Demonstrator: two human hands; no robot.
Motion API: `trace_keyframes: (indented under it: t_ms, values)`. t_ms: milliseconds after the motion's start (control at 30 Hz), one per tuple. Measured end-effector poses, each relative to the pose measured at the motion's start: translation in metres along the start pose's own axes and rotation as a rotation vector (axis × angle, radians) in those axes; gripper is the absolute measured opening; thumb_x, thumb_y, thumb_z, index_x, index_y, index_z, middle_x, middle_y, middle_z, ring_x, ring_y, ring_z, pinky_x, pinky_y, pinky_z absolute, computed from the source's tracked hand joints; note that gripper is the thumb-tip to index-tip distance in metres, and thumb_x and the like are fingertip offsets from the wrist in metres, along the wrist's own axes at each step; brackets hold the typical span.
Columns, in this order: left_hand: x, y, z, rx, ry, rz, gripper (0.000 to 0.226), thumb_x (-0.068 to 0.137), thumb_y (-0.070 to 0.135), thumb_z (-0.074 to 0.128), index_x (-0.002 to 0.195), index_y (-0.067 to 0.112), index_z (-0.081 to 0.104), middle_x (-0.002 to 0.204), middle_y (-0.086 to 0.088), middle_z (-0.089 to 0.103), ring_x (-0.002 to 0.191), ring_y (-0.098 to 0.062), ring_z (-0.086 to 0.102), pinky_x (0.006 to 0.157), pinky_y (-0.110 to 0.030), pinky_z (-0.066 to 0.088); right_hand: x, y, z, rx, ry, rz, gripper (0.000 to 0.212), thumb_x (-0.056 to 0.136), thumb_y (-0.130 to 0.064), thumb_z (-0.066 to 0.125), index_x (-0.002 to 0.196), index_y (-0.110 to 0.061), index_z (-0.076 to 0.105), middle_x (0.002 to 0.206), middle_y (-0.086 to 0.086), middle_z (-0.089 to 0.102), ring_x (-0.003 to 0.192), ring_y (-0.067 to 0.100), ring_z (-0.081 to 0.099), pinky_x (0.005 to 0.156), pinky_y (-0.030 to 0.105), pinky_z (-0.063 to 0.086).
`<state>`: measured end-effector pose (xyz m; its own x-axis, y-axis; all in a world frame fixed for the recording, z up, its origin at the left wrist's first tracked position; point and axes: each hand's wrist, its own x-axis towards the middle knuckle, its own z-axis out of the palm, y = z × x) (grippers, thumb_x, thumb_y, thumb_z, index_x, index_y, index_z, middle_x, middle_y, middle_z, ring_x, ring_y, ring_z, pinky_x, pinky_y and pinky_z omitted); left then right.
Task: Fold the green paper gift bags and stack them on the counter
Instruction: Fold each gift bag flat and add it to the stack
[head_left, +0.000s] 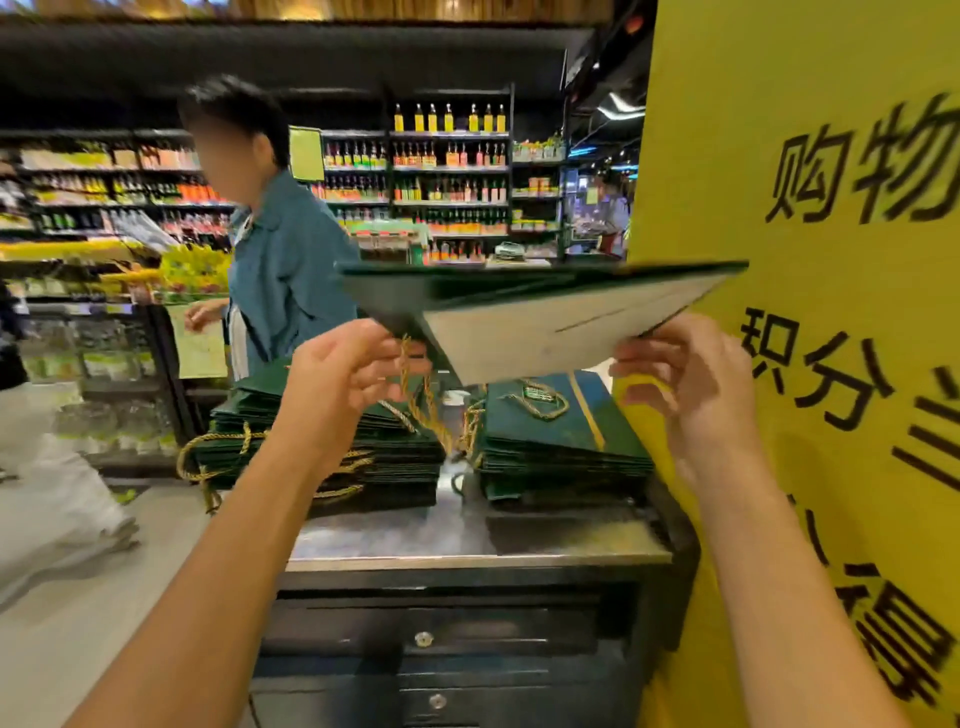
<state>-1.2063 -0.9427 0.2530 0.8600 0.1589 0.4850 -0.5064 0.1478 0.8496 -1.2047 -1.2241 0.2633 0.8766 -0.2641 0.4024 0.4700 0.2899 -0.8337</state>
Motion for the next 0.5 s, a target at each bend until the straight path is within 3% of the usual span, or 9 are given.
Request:
trace_keyframes:
  t_ms: [67, 133, 200, 267, 333, 433, 500]
  values:
    - [-0.003, -0.006, -0.001, 0.045, 0.002, -0.022, 0.012, 0.09, 0.02, 0.068, 0.089, 0.011, 0.076, 0.091, -0.016, 0.067, 0.079, -0.019, 0.069, 0.061, -0.027, 0.054, 0.0, 0.007, -0.006, -0.051, -0.013, 0.068, 0.029, 0.104, -0.025, 0.047, 0.09, -0.006, 0.064, 0.064, -0.004, 0.069, 0.058, 0.011, 0.063, 0.049, 0.024, 0.051]
    - [-0.008, -0.016, 0.001, 0.145, 0.02, -0.048, 0.01, 0.095, 0.014, 0.067, 0.097, 0.011, 0.076, 0.081, -0.001, 0.074, 0.067, -0.006, 0.066, 0.059, -0.022, 0.052, -0.001, 0.023, -0.016, -0.186, -0.07, 0.113, 0.017, 0.1, -0.024, 0.06, 0.086, -0.016, 0.066, 0.069, -0.008, 0.07, 0.07, 0.011, 0.065, 0.058, 0.022, 0.052]
    - [-0.012, -0.031, 0.0, 0.194, 0.017, -0.105, 0.011, 0.096, 0.007, 0.065, 0.104, 0.01, 0.072, 0.082, 0.0, 0.077, 0.071, -0.01, 0.07, 0.061, -0.025, 0.057, -0.003, 0.041, -0.028, -0.321, -0.129, 0.139, 0.003, 0.094, -0.019, 0.07, 0.094, -0.019, 0.067, 0.086, 0.002, 0.074, 0.08, 0.017, 0.065, 0.066, 0.028, 0.052]
    - [-0.016, -0.046, -0.003, 0.223, -0.002, -0.19, 0.021, 0.096, 0.003, 0.066, 0.115, 0.01, 0.063, 0.089, -0.01, 0.078, 0.08, -0.022, 0.075, 0.068, -0.035, 0.063, -0.007, 0.057, -0.036, -0.426, -0.146, 0.152, 0.023, 0.093, -0.014, 0.072, 0.112, -0.022, 0.064, 0.098, 0.011, 0.073, 0.079, 0.015, 0.071, 0.063, 0.025, 0.055]
    - [-0.02, -0.062, -0.004, 0.238, 0.002, -0.273, 0.032, 0.096, 0.005, 0.066, 0.124, 0.013, 0.055, 0.094, -0.014, 0.078, 0.084, -0.029, 0.075, 0.072, -0.041, 0.064, -0.01, 0.072, -0.039, -0.477, -0.133, 0.173, 0.039, 0.093, -0.01, 0.071, 0.126, -0.024, 0.055, 0.101, 0.016, 0.071, 0.083, 0.021, 0.074, 0.069, 0.034, 0.063]
    - [-0.027, -0.084, -0.003, 0.299, -0.031, -0.345, 0.027, 0.098, 0.014, 0.066, 0.125, 0.011, 0.06, 0.094, -0.012, 0.078, 0.075, -0.021, 0.071, 0.072, -0.043, 0.062, -0.012, 0.099, -0.045, -0.609, -0.107, 0.17, 0.047, 0.092, -0.01, 0.071, 0.13, -0.027, 0.049, 0.102, 0.022, 0.066, 0.081, 0.034, 0.07, 0.077, 0.056, 0.06]
    - [-0.031, -0.098, -0.003, 0.321, -0.044, -0.4, 0.024, 0.098, 0.016, 0.066, 0.12, 0.005, 0.063, 0.092, -0.011, 0.078, 0.07, -0.019, 0.069, 0.076, -0.047, 0.06, -0.013, 0.113, -0.05, -0.745, -0.11, 0.144, 0.042, 0.092, -0.014, 0.071, 0.127, -0.028, 0.052, 0.097, 0.015, 0.062, 0.071, 0.025, 0.058, 0.07, 0.05, 0.056]
